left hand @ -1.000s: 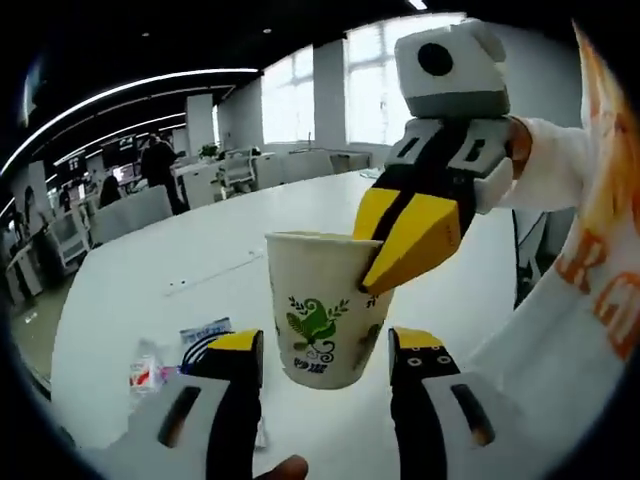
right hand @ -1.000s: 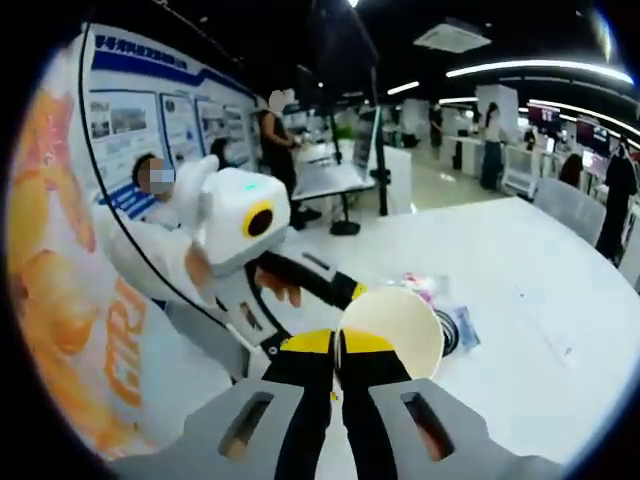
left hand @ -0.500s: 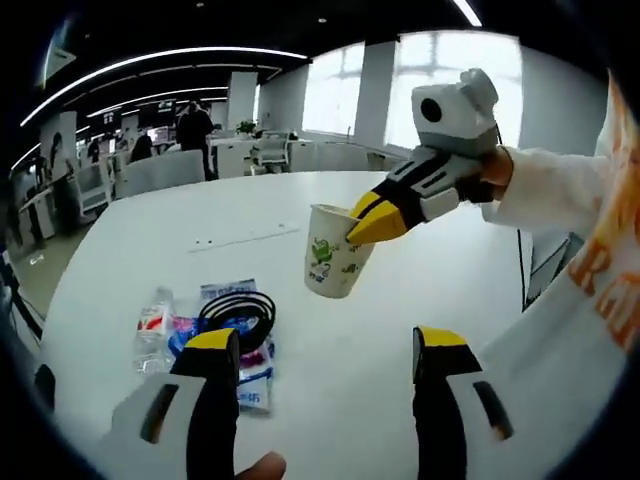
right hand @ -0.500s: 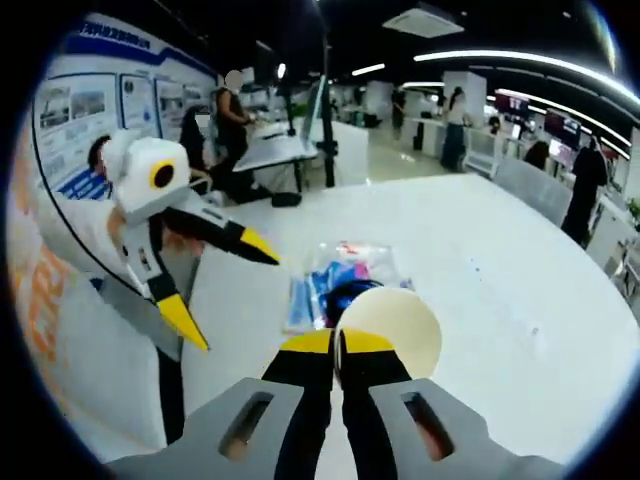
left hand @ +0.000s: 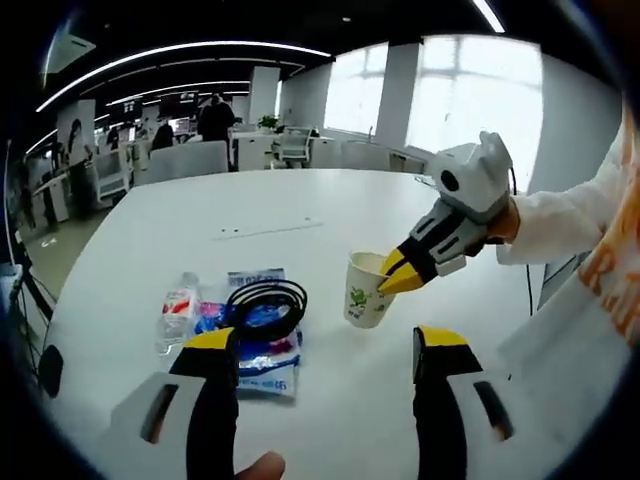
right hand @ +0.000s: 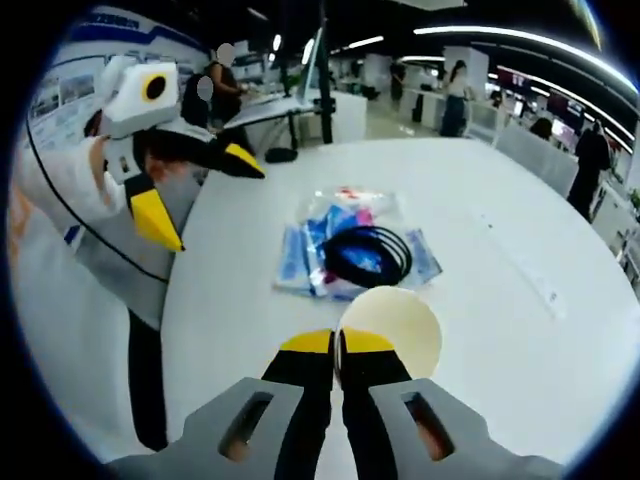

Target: Arrange the tabletop items into an orderly group along one side of the table until the central work area is clear of visible clutter.

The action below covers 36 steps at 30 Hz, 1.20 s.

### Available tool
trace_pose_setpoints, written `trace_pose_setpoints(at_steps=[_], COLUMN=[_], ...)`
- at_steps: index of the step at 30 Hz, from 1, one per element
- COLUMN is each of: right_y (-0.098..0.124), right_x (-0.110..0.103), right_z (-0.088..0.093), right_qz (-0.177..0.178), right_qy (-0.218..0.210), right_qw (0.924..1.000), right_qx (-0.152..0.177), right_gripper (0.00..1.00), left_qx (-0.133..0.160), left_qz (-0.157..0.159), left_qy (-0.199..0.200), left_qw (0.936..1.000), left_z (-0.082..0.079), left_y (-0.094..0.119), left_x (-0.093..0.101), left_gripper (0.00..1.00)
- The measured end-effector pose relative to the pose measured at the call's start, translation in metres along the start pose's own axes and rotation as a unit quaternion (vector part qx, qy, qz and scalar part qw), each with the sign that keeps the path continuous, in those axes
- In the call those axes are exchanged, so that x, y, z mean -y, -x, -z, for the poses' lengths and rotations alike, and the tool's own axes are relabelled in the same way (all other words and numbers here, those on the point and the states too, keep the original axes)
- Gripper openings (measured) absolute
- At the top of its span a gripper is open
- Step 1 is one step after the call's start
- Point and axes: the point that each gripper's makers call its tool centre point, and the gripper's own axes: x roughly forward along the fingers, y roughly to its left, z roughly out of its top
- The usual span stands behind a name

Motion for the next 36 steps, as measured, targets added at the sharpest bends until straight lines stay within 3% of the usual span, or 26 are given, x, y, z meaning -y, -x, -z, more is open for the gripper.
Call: trace_pose_setpoints(at_steps=[9, 15, 20, 36], right_y=[-0.002, -0.004, -0.005, -0.008], right_x=[-0.012, -0.016, -0.020, -0.025], right_z=[0.018, 0.021, 0.022, 0.033], right_qz=[-0.003, -0.007, -0.009, -0.009], right_qy=[0.004, -0.019, -0.025, -0.006], right_qw=[0.9998, 0.9997, 0.9996, 0.9996], right_qx=[-0.018, -0.013, -0.009, -0.025], right_gripper=[0.00, 0.00, 0.00, 0.02], left_qx=[-0.005, -0.018, -0.011, -0.015], left_qz=[0.005, 0.007, 0.012, 0.020], left_qy=[0.004, -0.004, 0.008, 0.007], left_qw=[1.0000, 0.9998, 0.9998, 0.9997], left_z=[0.003, 0.007, 0.003, 0.004], left_y=[-0.001, -0.002, -0.001, -0.002], left_x=[0.003, 0.005, 0.006, 0.012], left_gripper=[0.72, 0.72, 0.73, 0.73])
